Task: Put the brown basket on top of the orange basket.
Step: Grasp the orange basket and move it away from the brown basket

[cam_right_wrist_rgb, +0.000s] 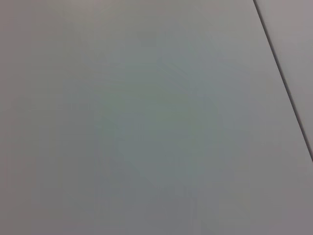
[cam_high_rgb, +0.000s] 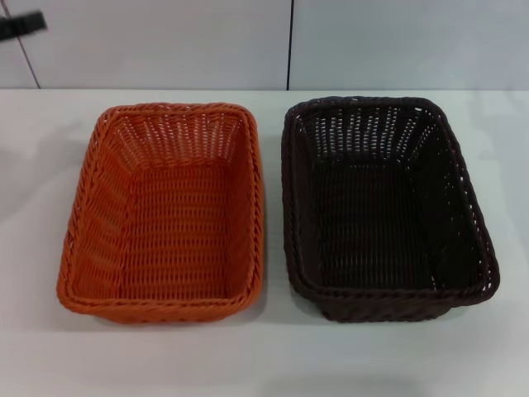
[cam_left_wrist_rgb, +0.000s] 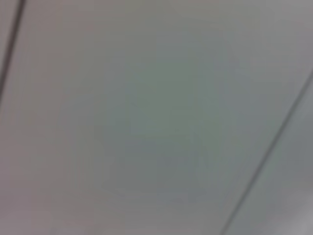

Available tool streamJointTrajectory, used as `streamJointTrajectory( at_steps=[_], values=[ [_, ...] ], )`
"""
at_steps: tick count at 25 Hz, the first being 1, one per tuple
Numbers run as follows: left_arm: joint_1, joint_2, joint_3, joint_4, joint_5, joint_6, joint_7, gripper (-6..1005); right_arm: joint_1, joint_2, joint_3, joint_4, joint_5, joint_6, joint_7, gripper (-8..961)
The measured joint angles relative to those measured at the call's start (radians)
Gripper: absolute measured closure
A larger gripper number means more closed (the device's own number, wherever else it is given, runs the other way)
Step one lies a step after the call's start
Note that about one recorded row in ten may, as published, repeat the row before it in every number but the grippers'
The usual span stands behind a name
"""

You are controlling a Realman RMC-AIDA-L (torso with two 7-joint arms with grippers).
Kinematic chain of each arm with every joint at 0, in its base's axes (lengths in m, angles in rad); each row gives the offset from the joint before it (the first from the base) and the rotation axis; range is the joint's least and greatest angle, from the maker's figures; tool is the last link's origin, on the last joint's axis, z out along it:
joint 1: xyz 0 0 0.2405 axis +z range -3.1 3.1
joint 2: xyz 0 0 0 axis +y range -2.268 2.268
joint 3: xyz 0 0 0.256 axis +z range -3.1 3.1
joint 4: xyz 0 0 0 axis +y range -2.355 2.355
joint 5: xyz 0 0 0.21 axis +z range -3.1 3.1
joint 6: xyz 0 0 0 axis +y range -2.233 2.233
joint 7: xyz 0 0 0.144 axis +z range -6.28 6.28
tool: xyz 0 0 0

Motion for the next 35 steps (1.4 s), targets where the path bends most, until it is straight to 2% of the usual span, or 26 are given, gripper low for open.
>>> streamJointTrajectory(
  at_steps=[1, 2, 3, 7, 10, 14, 17, 19, 20, 26, 29, 35],
  values=[
    [-0.013, -0.002, -0.014, 0.016, 0.058, 0.028, -0.037, 168, 0.001, 0.000, 0.000, -0.003, -0.001, 0.000, 0.000, 382],
    [-0.038, -0.005, -0.024, 0.060, 0.180, 0.073, -0.117, 168, 0.002, -0.001, 0.000, -0.006, -0.001, 0.000, -0.001, 383],
    [-0.038, -0.005, -0.024, 0.060, 0.180, 0.073, -0.117, 168, 0.003, -0.001, 0.000, -0.006, -0.001, 0.000, -0.001, 383],
    [-0.071, -0.021, -0.027, 0.150, 0.370, 0.131, -0.249, 168, 0.004, -0.001, 0.000, -0.007, -0.001, 0.000, -0.001, 383],
    [-0.102, -0.045, -0.029, 0.221, 0.530, 0.192, -0.353, 168, 0.001, -0.001, 0.000, -0.008, -0.002, 0.000, -0.001, 383],
    [-0.163, -0.074, -0.030, 0.253, 0.676, 0.302, -0.424, 168, -0.012, -0.002, 0.000, -0.009, -0.002, -0.006, -0.001, 383],
    [-0.185, -0.085, -0.029, 0.254, 0.727, 0.329, -0.440, 168, -0.015, -0.001, 0.000, -0.009, -0.002, -0.007, -0.001, 384],
    [-0.212, -0.111, -0.029, 0.254, 0.824, 0.334, -0.455, 168, -0.015, -0.002, 0.000, -0.009, -0.002, -0.008, -0.001, 384],
    [-0.212, -0.111, -0.029, 0.254, 0.824, 0.334, -0.455, 168, -0.016, -0.001, 0.000, -0.009, -0.002, -0.008, -0.001, 384],
    [-0.249, -0.172, -0.029, 0.266, 0.985, 0.338, -0.479, 169, -0.016, -0.001, 0.000, -0.008, -0.001, -0.005, -0.004, 384],
    [-0.250, -0.192, -0.029, 0.270, 1.030, 0.332, -0.482, 169, -0.015, -0.001, 0.000, -0.008, 0.001, -0.004, -0.004, 384],
    [-0.245, -0.205, -0.029, 0.271, 1.053, 0.327, -0.482, 169, -0.005, -0.002, 0.000, -0.012, 0.001, -0.002, -0.004, 385]
  ],
)
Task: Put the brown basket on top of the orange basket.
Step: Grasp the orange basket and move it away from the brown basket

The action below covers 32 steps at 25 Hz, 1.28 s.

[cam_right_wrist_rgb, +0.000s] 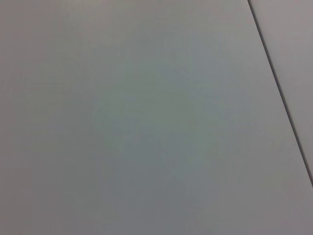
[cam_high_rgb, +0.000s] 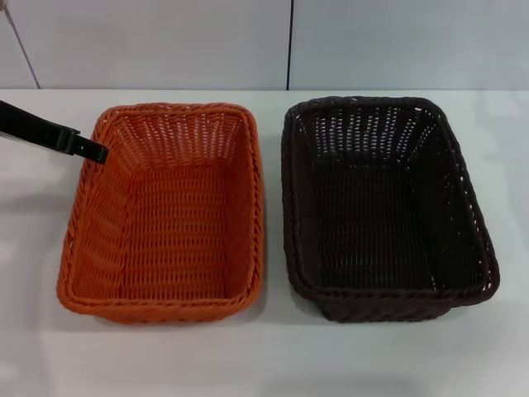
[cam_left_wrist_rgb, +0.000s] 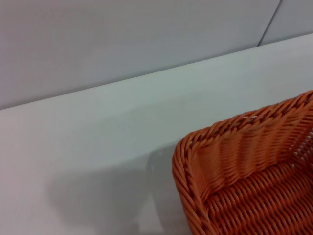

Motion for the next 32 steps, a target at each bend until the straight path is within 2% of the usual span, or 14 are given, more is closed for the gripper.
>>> streamJointTrajectory(
  at_steps=[18, 21, 23, 32],
  values=[
    [0.038, -0.024, -0.003, -0.045, 0.026, -0.022, -0.016, 170, 0.033, -0.001, 0.000, -0.006, -0.002, 0.003, 0.000, 386],
    [0.044, -0.048, -0.003, -0.053, 0.029, -0.027, -0.015, 170, 0.036, -0.001, 0.000, -0.006, -0.001, 0.003, 0.000, 386],
    [0.046, -0.055, 0.000, -0.056, 0.029, -0.027, -0.012, 170, 0.037, -0.001, 0.000, -0.007, -0.001, 0.003, 0.000, 387],
    [0.043, -0.064, 0.009, -0.094, 0.030, -0.028, -0.009, 171, 0.030, -0.001, 0.000, -0.007, -0.001, 0.002, 0.000, 387]
  ],
)
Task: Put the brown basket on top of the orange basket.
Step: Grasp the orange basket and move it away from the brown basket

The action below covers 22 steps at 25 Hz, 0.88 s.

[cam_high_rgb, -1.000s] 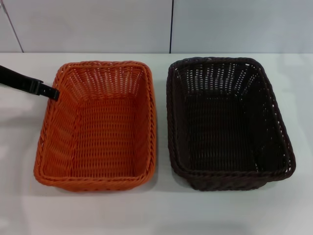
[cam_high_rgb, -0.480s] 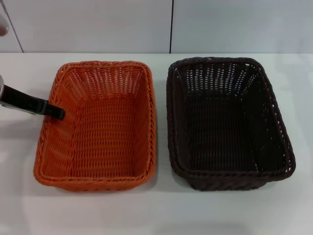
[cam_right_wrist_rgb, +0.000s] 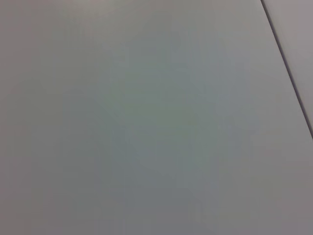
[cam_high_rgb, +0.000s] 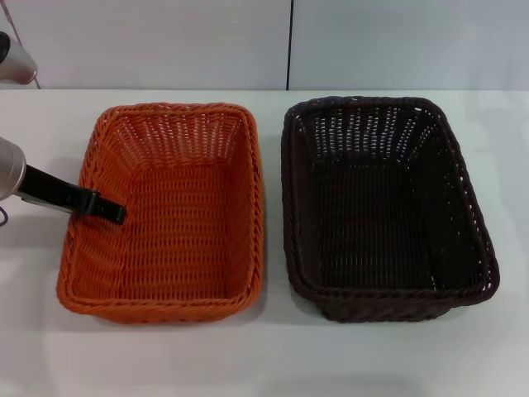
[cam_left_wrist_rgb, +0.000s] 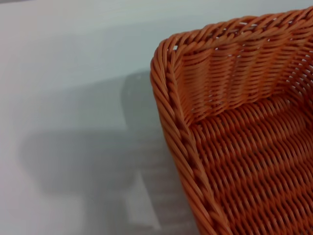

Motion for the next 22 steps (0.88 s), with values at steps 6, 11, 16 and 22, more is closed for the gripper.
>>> streamJointTrajectory(
  at_steps=[6, 11, 16, 22],
  values=[
    [0.010, 0.000, -0.001, 0.006, 0.000, -0.005, 0.009, 200, -0.015, 0.001, 0.003, 0.003, 0.002, 0.000, 0.000, 388],
    [0.014, 0.001, -0.003, 0.009, 0.000, -0.014, 0.024, 340, -0.023, 0.002, 0.008, 0.007, 0.002, 0.000, 0.001, 388],
    [0.014, 0.005, -0.003, 0.012, -0.001, -0.011, 0.034, 542, -0.039, 0.003, 0.012, 0.004, 0.006, -0.007, 0.082, 388],
    [0.014, 0.010, -0.006, 0.056, -0.002, 0.008, 0.061, 774, -0.074, 0.000, 0.010, -0.023, 0.006, -0.004, 0.182, 389]
  ],
)
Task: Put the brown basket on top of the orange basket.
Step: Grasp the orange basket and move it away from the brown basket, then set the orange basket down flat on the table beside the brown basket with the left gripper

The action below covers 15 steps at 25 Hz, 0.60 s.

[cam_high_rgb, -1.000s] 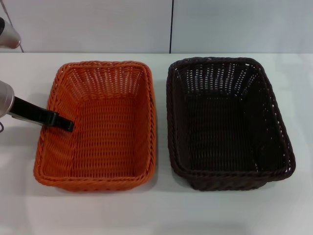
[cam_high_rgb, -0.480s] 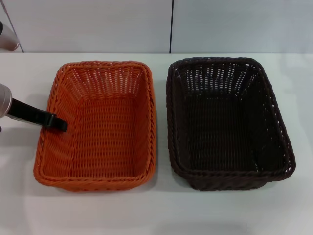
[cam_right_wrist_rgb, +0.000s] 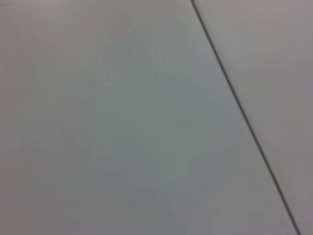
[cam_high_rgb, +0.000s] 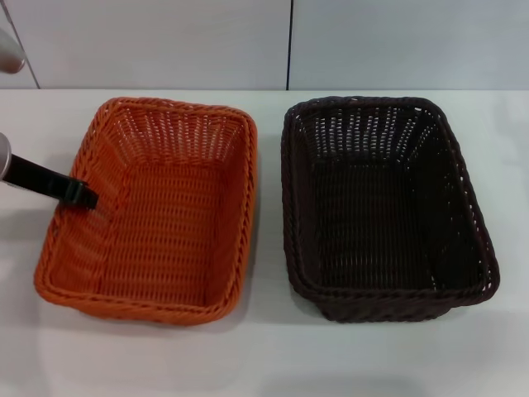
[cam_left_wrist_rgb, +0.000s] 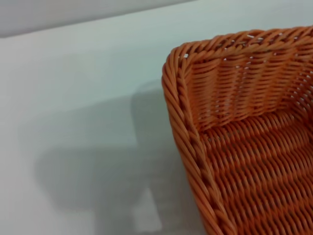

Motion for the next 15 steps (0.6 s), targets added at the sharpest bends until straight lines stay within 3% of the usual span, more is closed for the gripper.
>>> streamJointTrajectory(
  at_steps=[8, 15],
  values=[
    [-0.035, 0.001, 0.003, 0.052, -0.003, 0.037, 0.001, 776, -0.058, -0.014, -0.007, -0.048, -0.002, 0.013, 0.016, 389],
    [-0.085, 0.027, -0.001, 0.082, -0.006, 0.150, 0.063, 796, -0.107, -0.029, -0.038, -0.053, -0.012, 0.052, 0.036, 390]
  ],
)
